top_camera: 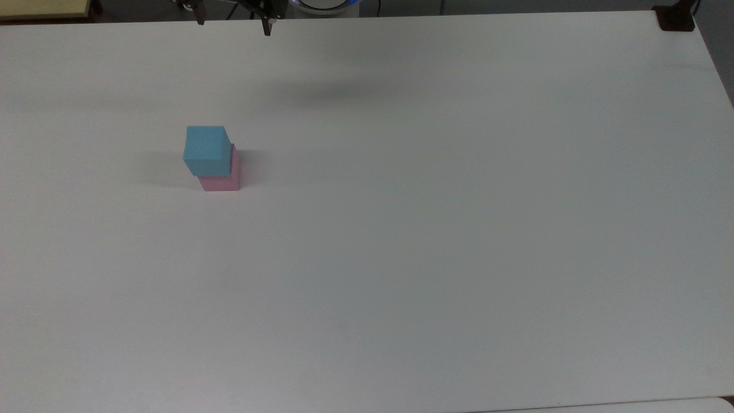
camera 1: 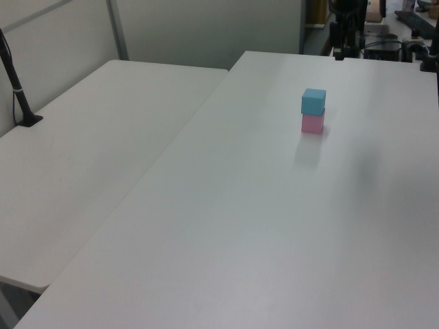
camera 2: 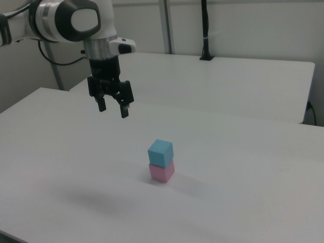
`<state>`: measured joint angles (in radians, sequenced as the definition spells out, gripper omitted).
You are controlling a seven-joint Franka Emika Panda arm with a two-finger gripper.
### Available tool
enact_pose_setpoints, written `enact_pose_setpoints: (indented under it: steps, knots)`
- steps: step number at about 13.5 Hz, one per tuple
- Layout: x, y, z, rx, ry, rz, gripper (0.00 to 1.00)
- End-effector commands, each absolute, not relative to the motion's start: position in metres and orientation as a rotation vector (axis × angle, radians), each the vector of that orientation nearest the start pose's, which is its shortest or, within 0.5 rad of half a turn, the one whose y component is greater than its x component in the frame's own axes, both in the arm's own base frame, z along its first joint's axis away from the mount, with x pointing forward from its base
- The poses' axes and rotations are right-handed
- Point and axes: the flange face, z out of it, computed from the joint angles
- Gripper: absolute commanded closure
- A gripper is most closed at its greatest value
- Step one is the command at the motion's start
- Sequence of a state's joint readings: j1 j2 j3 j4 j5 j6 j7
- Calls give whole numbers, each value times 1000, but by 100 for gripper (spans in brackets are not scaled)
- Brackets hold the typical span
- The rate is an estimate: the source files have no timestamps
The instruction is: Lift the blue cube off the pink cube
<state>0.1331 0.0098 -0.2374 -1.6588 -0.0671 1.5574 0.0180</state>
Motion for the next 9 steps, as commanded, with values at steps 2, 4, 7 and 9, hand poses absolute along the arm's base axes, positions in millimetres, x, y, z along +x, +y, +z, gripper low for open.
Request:
enact_pose_setpoints:
  steps: [2,4,7,9]
  knots:
    - [557,-67,580,-3204,212,144,0]
    - [556,-66,581,-3202,209,144,0]
    - [556,-63,579,-3202,209,148,0]
    - [559,-63,580,-3195,211,118,0]
